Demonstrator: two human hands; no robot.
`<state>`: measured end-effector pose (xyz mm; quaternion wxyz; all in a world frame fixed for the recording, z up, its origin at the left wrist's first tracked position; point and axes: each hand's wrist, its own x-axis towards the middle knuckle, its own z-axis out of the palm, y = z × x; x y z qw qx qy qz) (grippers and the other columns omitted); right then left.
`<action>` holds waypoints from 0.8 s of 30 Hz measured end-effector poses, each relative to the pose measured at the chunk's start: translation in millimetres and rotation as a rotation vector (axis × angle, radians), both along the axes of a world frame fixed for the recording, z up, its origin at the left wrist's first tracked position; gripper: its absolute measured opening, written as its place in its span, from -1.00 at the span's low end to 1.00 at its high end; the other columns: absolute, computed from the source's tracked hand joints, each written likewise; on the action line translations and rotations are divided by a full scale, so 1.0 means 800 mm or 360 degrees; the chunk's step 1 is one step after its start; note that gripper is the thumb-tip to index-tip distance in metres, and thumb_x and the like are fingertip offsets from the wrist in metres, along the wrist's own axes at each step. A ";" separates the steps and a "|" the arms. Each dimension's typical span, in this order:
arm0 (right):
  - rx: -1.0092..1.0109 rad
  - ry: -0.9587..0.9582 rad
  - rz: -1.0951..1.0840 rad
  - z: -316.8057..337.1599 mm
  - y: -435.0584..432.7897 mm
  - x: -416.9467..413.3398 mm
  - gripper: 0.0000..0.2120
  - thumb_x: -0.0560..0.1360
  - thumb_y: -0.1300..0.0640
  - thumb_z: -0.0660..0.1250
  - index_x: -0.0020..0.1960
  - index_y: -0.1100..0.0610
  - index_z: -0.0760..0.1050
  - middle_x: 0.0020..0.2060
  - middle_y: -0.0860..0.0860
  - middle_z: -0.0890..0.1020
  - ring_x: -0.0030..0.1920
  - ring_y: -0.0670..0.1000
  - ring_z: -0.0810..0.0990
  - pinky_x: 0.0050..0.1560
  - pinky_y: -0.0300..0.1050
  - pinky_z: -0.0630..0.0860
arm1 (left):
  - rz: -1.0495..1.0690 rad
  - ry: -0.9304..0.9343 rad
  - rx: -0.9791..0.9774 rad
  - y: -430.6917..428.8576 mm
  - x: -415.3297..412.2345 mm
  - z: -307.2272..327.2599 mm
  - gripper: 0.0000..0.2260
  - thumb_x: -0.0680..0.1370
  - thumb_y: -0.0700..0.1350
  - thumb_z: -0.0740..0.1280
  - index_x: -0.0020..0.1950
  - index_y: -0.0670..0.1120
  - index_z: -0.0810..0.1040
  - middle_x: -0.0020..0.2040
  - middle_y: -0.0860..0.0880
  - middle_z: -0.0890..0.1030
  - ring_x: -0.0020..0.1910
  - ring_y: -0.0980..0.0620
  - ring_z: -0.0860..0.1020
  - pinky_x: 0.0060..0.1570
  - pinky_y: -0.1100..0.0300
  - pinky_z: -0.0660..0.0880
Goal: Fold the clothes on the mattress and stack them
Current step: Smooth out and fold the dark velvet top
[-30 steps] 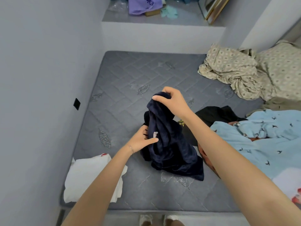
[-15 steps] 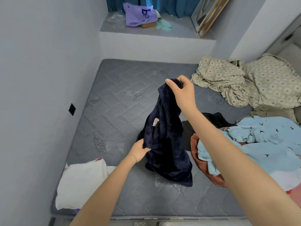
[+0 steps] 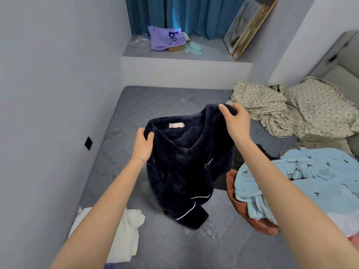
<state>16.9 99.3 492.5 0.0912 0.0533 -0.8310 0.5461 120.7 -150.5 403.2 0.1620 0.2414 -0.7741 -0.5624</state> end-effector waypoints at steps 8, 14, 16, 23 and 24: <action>0.0054 0.0069 -0.0024 0.013 0.032 0.030 -0.84 0.54 0.05 0.37 -0.20 0.02 0.51 -0.31 -0.12 0.55 -0.24 -0.13 0.50 -0.18 -0.19 0.39 | -0.0087 0.0024 -0.0425 0.002 0.005 0.030 -0.85 0.64 -0.16 0.19 0.05 -0.13 0.21 -0.23 -0.02 0.39 -0.32 0.02 0.36 -0.32 0.16 0.33; -0.0095 0.0127 -0.0142 0.023 0.073 0.066 -0.82 0.56 0.07 0.34 -0.10 0.19 0.52 -0.25 0.03 0.57 -0.20 -0.05 0.51 -0.14 -0.14 0.43 | -0.0188 -0.0078 -0.1049 -0.017 0.029 0.038 -0.87 0.66 -0.19 0.14 0.06 -0.21 0.44 -0.05 -0.19 0.51 -0.07 -0.16 0.46 -0.07 -0.07 0.43; -0.0101 0.0143 -0.0156 0.025 0.083 0.080 -0.84 0.56 0.08 0.34 -0.09 0.18 0.52 -0.22 0.00 0.57 -0.19 -0.06 0.51 -0.16 -0.21 0.41 | -0.0182 -0.0034 -0.1118 -0.013 0.041 0.047 -0.85 0.65 -0.20 0.14 0.08 -0.22 0.47 -0.04 -0.21 0.54 -0.04 -0.20 0.48 -0.03 -0.14 0.43; -0.0184 0.0250 -0.0236 0.034 0.124 0.121 -0.87 0.61 0.10 0.26 -0.10 0.11 0.41 -0.18 -0.03 0.48 -0.17 -0.05 0.40 -0.15 -0.26 0.32 | -0.0036 0.0400 -0.0795 0.057 0.090 0.082 -0.84 0.68 -0.10 0.09 0.11 -0.09 0.44 -0.15 0.02 0.55 -0.19 -0.02 0.50 -0.17 0.09 0.38; -0.0209 0.0260 -0.0232 0.037 0.131 0.127 -0.86 0.61 0.10 0.25 -0.12 0.09 0.40 -0.22 -0.07 0.46 -0.20 -0.08 0.39 -0.19 -0.30 0.32 | -0.0016 0.0433 -0.0772 0.069 0.096 0.086 -0.84 0.68 -0.08 0.09 0.12 -0.09 0.44 -0.15 0.01 0.54 -0.20 0.00 0.50 -0.17 0.08 0.39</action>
